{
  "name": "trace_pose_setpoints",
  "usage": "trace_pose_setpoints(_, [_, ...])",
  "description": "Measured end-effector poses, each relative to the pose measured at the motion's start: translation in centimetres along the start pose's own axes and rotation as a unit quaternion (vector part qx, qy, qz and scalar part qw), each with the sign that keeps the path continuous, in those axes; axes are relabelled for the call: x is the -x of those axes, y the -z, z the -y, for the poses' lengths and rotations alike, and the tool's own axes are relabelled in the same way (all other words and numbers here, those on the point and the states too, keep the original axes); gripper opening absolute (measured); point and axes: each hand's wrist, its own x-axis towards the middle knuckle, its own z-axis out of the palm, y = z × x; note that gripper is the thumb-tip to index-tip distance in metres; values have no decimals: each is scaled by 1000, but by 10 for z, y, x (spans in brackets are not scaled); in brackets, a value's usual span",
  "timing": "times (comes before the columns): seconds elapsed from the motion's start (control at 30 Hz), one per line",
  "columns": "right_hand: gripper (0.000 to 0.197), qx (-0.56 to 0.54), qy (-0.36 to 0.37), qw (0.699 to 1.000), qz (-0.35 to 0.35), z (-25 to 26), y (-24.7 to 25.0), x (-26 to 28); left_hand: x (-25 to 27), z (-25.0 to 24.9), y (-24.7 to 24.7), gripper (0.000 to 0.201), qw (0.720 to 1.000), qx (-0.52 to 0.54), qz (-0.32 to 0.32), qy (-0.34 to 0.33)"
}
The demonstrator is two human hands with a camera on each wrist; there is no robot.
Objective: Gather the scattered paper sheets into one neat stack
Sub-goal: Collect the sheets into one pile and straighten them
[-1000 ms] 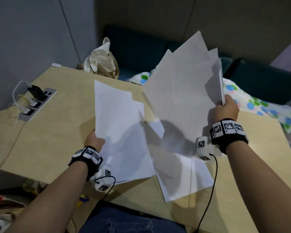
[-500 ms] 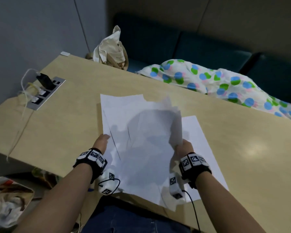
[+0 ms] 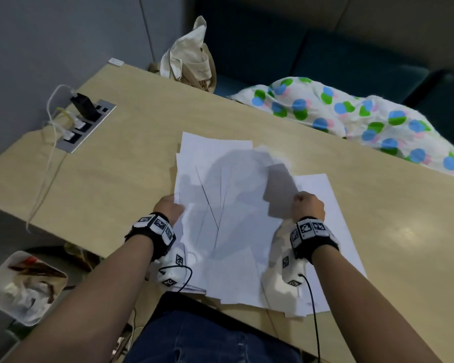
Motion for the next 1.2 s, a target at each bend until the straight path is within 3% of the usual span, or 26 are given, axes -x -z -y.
trace_pose_setpoints(0.13, [33, -74, -16, 996, 40, 13, -4, -7, -6, -2, 3, 29, 999, 7, 32, 10])
trace_pose_setpoints(0.23, [53, -145, -61, 986, 49, 22, -12, -1, -9, 2, 3, 32, 999, 15, 39, 2])
trace_pose_setpoints(0.33, [71, -156, -56, 984, 67, 28, -21, 11, -1, 0, 0, 35, 1000, -3, 20, 3])
trace_pose_setpoints(0.53, [76, -164, -7, 977, 135, 32, -50, 41, 8, -14, -8, 67, 998, -16, -25, 53])
trace_pose_setpoints(0.6, [79, -109, -17, 986, 126, 32, -50, 40, 7, -14, -10, 70, 998, 30, -12, 61])
trace_pose_setpoints(0.67, [83, -36, -51, 993, 96, 27, -44, 40, 9, -13, -10, 51, 992, 116, 15, 54])
trace_pose_setpoints(0.73, [86, -29, -71, 994, 81, 16, -37, 39, 12, -11, -9, 40, 991, 127, 35, 39])
trace_pose_setpoints(0.83, [91, -59, -28, 991, 120, 5, -40, 42, 18, -11, -7, 32, 992, 110, 54, 7])
trace_pose_setpoints(0.97, [95, -64, 43, 986, 145, 6, -54, 51, 16, -7, -11, 54, 996, 56, 73, -5])
trace_pose_setpoints(1.03, [95, -57, 51, 986, 146, 7, -55, 52, 13, -6, -12, 53, 998, 38, 56, -8])
trace_pose_setpoints(1.13, [89, -40, 15, 995, 94, 1, -41, 44, 15, -9, -13, 49, 998, 26, 52, -13])
trace_pose_setpoints(1.2, [82, -16, -52, 998, 40, -11, -22, 33, 16, -10, -14, 52, 998, 26, 49, -15])
